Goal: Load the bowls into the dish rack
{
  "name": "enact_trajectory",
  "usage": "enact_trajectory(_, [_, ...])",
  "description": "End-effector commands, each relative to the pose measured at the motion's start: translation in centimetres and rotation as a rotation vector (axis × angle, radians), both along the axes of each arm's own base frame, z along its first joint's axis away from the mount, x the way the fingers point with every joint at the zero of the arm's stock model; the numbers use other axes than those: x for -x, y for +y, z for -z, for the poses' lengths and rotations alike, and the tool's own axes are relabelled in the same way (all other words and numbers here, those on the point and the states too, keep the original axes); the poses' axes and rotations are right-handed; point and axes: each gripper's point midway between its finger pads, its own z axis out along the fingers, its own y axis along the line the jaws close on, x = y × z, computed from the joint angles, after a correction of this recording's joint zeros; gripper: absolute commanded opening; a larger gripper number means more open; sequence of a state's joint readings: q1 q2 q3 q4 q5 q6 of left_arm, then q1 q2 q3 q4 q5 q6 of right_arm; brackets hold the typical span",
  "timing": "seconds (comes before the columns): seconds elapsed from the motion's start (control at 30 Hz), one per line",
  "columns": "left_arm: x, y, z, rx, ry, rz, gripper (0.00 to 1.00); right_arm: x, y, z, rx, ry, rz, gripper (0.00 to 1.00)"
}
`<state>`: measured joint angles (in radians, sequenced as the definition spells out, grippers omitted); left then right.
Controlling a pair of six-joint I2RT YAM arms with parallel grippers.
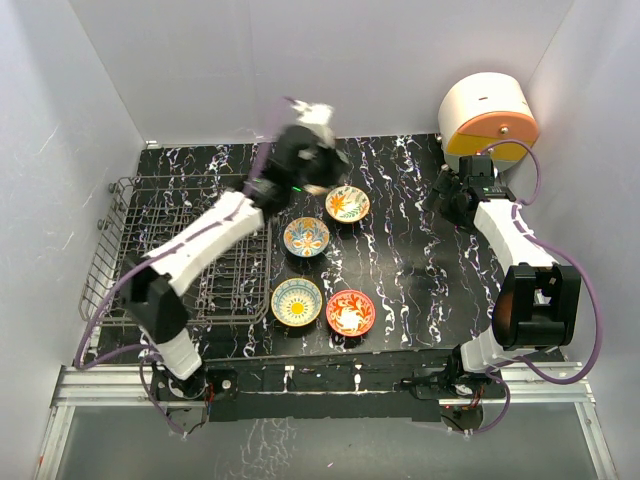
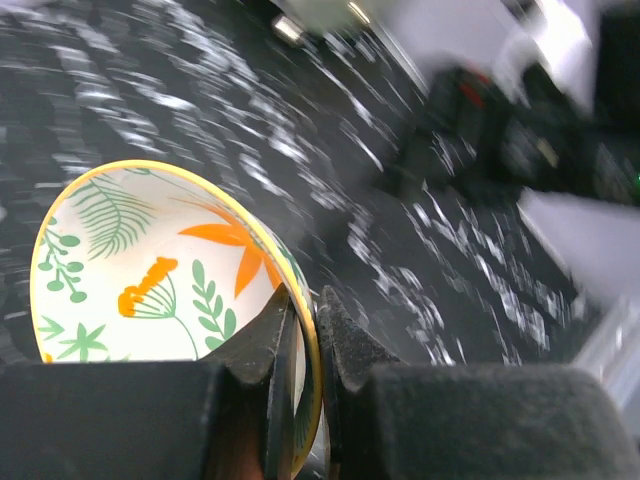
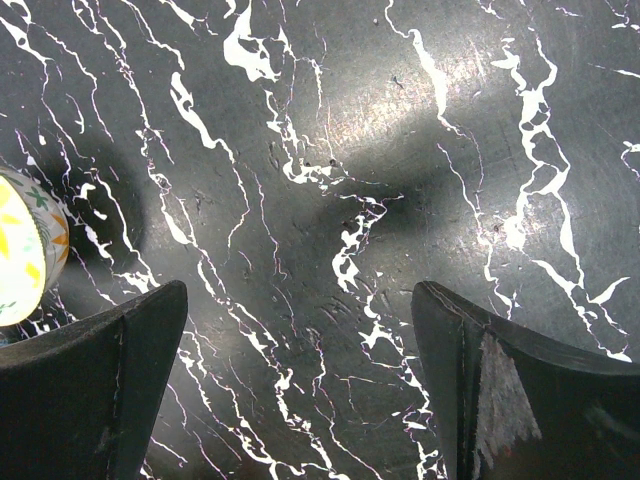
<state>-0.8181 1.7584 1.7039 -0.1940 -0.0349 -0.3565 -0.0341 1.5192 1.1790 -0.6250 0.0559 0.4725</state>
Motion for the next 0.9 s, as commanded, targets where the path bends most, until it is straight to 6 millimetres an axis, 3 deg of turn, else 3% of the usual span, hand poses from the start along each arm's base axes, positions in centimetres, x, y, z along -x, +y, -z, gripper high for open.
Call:
enact_trajectory(0.0, [-4.8, 11.1, -5.8, 0.289, 0.006, -0.251, 0.0, -0.3, -0.2, -1.8, 0.002, -0.071, 0.009, 0.98])
enact_trajectory(0.1, [-5.5, 16.5, -5.2, 0.381, 0.044, -0.348, 0.0, -0.4, 0.1, -1.6, -0.011, -0.066, 0.005, 0.97])
enact_trajectory(0.33, [-6.0, 27.8, -1.1, 0.607, 0.126, -0.584, 0.0, -0.5, 0.6, -1.5, -0.039, -0.062, -0.009, 0.97])
enact_trajectory(0.43, [-6.2, 31.1, -0.3, 0.738, 0.14, -0.626, 0.0, -0.4, 0.7, -1.3, -0.044, -0.057, -0.012, 0.97])
enact_trajectory(0.6, [-6.9, 31.2, 1.8, 0.872, 0.182, -0.601, 0.0, -0.2, 0.7, -0.9, -0.045, -0.049, -0.011, 0.97])
enact_trajectory(0.87, [-8.8, 30.8, 3.4, 1.063, 0.194, -0.548, 0.0, -0.2, 0.3, -1.0, -0.023, -0.048, -0.001, 0.97])
